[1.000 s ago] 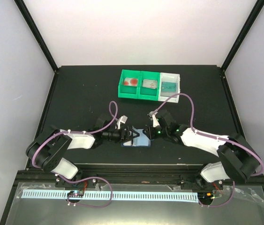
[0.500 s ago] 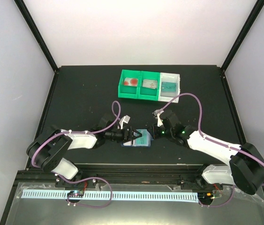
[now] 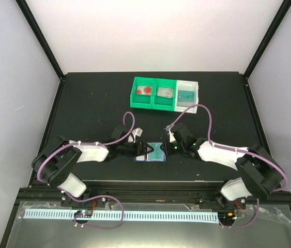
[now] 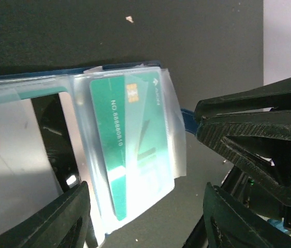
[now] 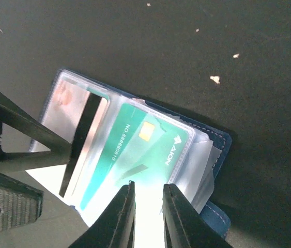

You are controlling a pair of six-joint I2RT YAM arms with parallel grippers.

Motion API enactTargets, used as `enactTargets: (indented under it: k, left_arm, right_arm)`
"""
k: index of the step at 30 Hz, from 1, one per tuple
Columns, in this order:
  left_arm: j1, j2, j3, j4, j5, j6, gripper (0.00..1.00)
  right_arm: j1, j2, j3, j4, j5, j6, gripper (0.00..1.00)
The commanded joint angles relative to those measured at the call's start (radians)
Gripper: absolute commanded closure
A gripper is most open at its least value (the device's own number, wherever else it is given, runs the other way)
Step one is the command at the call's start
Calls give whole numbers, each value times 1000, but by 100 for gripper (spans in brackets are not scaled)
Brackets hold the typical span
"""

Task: Take the credit cards out of the card holder

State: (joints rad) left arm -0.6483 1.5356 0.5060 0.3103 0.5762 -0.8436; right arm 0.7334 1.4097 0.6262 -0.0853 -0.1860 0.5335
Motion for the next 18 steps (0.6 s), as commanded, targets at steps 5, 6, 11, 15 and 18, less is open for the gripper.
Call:
enactTargets:
  k: [5, 6, 11, 15, 18]
  left_arm:
    - [3, 38, 47, -37, -31, 49, 43]
    - [3, 42, 47, -36, -31, 47, 43]
    - [3, 59, 54, -42, -31, 51, 45]
    - [3, 58, 50, -42, -30, 50, 47]
    - [4, 55, 48, -38, -30, 44, 48]
  right_arm:
    - [3, 77, 12, 69, -29, -3, 83]
    - [3, 83, 11, 68, -29, -2, 83]
    - [2, 118, -2, 70, -22, -6, 84]
    - [2, 143, -4, 34, -5, -5, 87]
    - [3, 159, -13, 33, 4, -5, 89]
